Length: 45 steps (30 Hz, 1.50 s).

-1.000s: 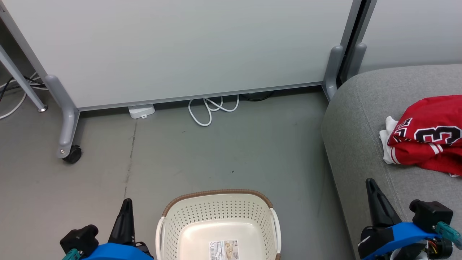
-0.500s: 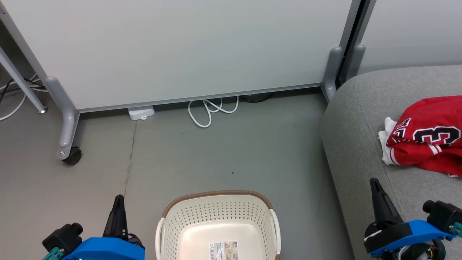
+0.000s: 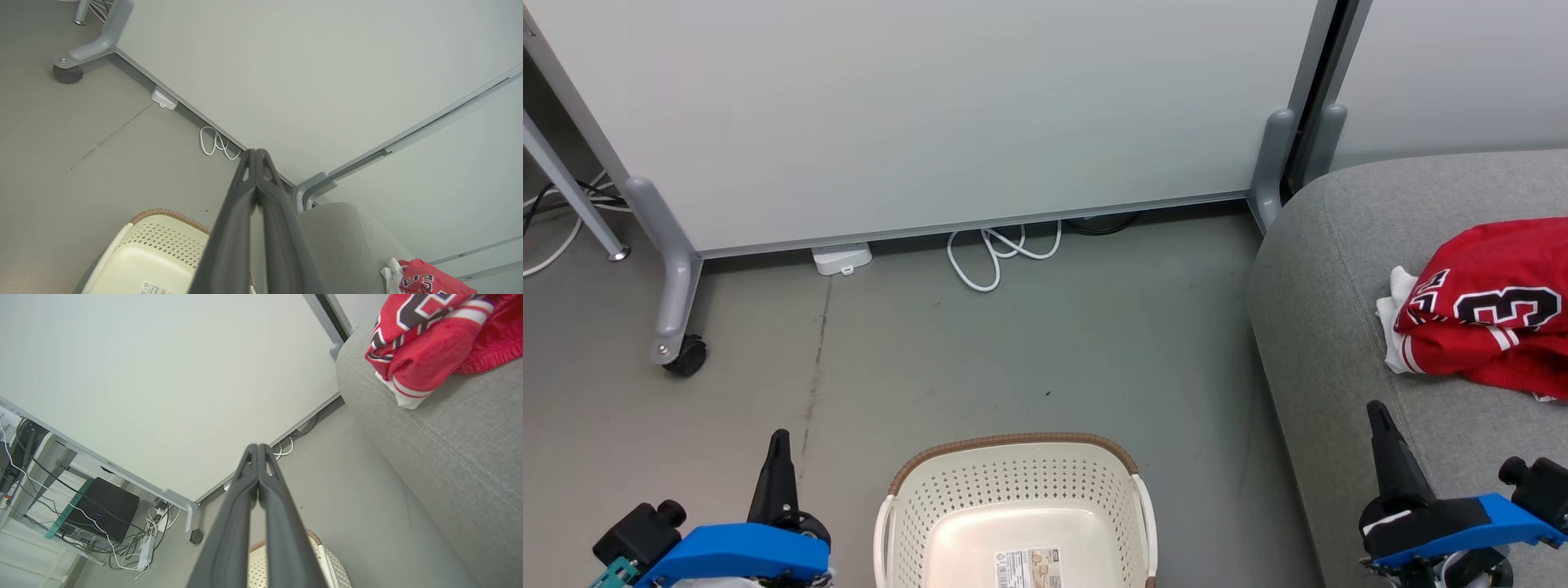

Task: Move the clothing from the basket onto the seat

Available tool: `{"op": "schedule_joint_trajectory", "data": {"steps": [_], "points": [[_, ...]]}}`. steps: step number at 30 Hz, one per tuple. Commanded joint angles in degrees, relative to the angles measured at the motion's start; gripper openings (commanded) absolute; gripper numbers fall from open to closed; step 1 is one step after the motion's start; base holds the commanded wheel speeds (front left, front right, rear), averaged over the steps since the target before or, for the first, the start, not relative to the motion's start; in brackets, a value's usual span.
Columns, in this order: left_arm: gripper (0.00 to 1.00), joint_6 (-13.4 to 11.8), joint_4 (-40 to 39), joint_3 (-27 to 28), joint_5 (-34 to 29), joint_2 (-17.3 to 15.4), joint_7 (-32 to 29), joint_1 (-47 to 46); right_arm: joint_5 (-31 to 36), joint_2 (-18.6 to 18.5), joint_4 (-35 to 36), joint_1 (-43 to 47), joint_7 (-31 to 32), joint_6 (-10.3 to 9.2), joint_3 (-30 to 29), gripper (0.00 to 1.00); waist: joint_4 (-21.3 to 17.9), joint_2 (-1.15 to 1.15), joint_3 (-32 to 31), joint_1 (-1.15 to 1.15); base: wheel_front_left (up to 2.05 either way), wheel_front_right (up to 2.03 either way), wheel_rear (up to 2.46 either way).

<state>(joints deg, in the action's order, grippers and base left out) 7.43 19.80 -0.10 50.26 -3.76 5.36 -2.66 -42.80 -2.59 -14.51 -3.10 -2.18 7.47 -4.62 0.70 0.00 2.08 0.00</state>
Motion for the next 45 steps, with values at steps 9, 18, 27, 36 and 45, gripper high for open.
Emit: {"op": "schedule_joint_trajectory", "data": {"steps": [9, 18, 27, 36, 45], "points": [[0.0, 0.04, -1.67, 1.38, 6.92, -0.01, -1.92, -1.97, -8.31, -0.26, 0.82, -1.92, 1.4, 0.02, -0.44, 0.0, -0.07, 0.0, -0.2, 0.0, 0.0, 0.0, 0.0], [0.0, 0.04, -2.36, 2.27, 12.36, 0.11, -3.5, -2.27, -14.7, -0.29, 0.8, -2.17, 2.6, 0.03, -0.68, 0.0, -0.15, 0.0, -0.4, 0.0, 0.0, 0.0, 0.0], [0.0, 0.05, -2.97, 3.0, 17.4, 0.23, -4.95, -2.57, -20.59, -0.31, 0.79, -2.4, 3.65, 0.03, -0.9, 0.0, -0.22, 0.0, -0.6, 0.0, 0.0, 0.0, 0.0], [0.0, 0.06, -3.52, 3.77, 21.98, 0.35, -6.35, -2.81, -26.04, -0.34, 0.77, -2.66, 4.56, 0.03, -1.09, 0.0, -0.29, 0.0, -0.8, 0.0, 0.0, 0.0, 0.0], [0.0, 0.07, -4.06, 4.42, 26.24, 0.47, -7.5, -3.03, -31.02, -0.36, 0.73, -2.9, 5.51, 0.03, -1.29, 0.0, -0.37, 0.0, -0.99, 0.0, 0.0, 0.0, 0.0]]}}
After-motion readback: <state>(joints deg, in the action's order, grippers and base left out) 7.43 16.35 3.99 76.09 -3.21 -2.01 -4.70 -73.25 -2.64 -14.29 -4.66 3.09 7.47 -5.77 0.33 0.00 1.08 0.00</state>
